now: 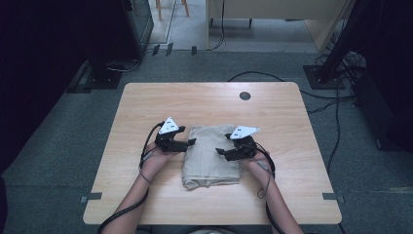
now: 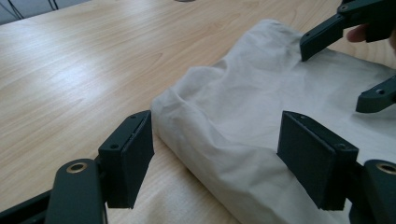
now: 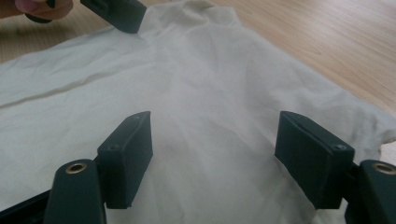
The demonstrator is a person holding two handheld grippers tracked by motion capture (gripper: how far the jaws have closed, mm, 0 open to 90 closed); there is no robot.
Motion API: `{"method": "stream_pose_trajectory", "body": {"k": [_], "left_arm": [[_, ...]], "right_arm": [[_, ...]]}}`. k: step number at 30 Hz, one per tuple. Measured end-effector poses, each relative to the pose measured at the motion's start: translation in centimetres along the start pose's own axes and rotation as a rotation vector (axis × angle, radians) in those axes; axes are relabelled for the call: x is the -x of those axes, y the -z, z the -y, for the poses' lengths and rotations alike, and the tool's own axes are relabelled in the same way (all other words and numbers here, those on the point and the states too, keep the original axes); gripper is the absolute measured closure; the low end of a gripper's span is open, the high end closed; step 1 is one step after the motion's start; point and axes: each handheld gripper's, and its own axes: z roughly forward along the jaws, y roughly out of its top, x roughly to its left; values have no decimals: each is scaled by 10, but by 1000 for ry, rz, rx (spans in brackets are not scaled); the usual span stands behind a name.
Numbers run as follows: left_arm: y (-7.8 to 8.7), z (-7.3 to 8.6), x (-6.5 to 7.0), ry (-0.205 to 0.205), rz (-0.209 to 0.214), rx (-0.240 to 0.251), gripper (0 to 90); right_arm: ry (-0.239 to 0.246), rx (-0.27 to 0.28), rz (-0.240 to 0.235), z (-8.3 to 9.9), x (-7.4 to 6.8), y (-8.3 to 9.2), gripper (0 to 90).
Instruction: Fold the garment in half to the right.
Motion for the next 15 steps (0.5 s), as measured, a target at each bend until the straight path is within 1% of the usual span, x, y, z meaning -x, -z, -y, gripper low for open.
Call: {"method": "stream_pose_trajectory", "body": {"k": [4, 6, 8, 11, 13, 15], "left_arm": [[-1, 4, 1, 2, 6, -9, 269], [-3, 7, 1, 5, 6, -16, 269], [-7, 11, -1, 5, -1, -43, 269], [-11, 15, -3, 32, -2, -60, 269], [-9, 15, -1, 30, -4, -58, 269], [-5, 13, 2, 21, 3, -50, 269]], "right_arm": [[16, -22, 3, 4, 0, -3, 266], [13, -23, -1, 5, 1, -4, 266], [21, -31, 5, 7, 2, -4, 266], [60, -62, 43, 7, 2, -4, 266], [68, -68, 45, 6, 2, -3, 266], [55, -51, 24, 4, 0, 2, 265]]}}
